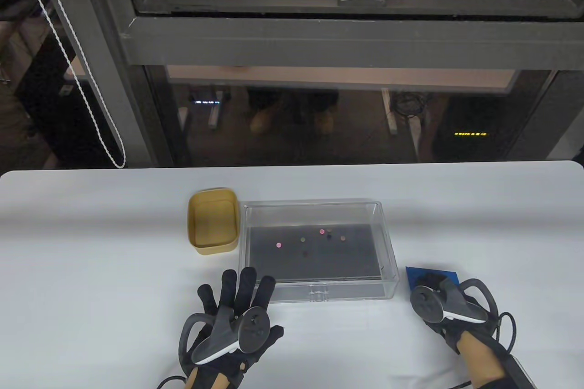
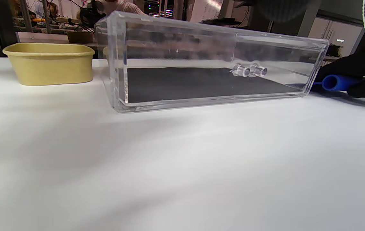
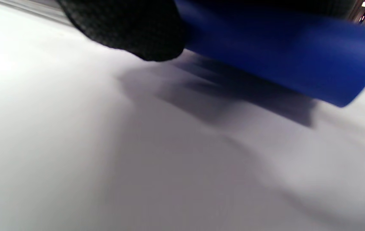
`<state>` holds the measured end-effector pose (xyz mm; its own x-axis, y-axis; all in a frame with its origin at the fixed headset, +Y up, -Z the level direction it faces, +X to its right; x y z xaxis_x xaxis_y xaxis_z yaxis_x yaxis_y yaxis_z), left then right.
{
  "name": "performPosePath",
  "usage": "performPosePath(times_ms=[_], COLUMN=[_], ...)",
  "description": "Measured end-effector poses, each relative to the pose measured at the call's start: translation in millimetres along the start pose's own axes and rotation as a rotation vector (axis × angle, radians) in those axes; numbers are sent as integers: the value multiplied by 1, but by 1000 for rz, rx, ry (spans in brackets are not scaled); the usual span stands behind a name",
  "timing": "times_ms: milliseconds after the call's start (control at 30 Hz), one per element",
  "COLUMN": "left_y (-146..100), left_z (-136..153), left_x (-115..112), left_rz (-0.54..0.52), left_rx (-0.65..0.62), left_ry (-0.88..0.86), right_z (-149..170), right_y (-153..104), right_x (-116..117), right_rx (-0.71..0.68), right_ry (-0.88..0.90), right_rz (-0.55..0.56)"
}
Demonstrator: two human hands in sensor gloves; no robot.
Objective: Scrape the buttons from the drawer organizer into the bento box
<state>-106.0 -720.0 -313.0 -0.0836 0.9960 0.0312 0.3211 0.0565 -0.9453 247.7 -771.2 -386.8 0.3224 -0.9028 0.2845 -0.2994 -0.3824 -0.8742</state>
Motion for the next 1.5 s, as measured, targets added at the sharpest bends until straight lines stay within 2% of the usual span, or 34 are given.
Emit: performPosePath(times_ms=[200,367,533,733,900,1033,1267,1500], left_y=[0,0,1,2,2,2,2,2], left_z=[2,4,6,10,14,18,27,34], left_x=[0,0,0,-1,-3,-3,-3,-6], left_rz=[0,4,2,9,18,19,22,35], left_rx=[8,16,27,46,62,81,109,131], left_ry=[-1,0,-1,5,18,20,26,28], right_z=[15,42,75,107,116,111,106,107], right_y=[-8,-26,-38,-38,-11,24,67,88], right_x=[-19,-48,-81,-132,-150,-145,-125,-108], right_rx=[66,133,198,245,284,284,313,363], right_ry=[49,161,263,575,824,983,1081,1080], right_rz=[143,267,331,425,365,213,50,-15])
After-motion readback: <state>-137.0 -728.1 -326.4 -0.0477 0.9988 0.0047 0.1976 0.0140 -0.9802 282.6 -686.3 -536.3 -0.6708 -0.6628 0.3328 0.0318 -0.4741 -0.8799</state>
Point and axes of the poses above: the tracker on the back of each hand, its own z axis roughly to the little-finger side, its own y axis roughly from the wrist to the fingertips, x = y × z, the point moved 5 cm from there along y, roughly from the wrist to the fingertips, and after that the axes turned 14 degrees about -z, right-handed, at the moved point
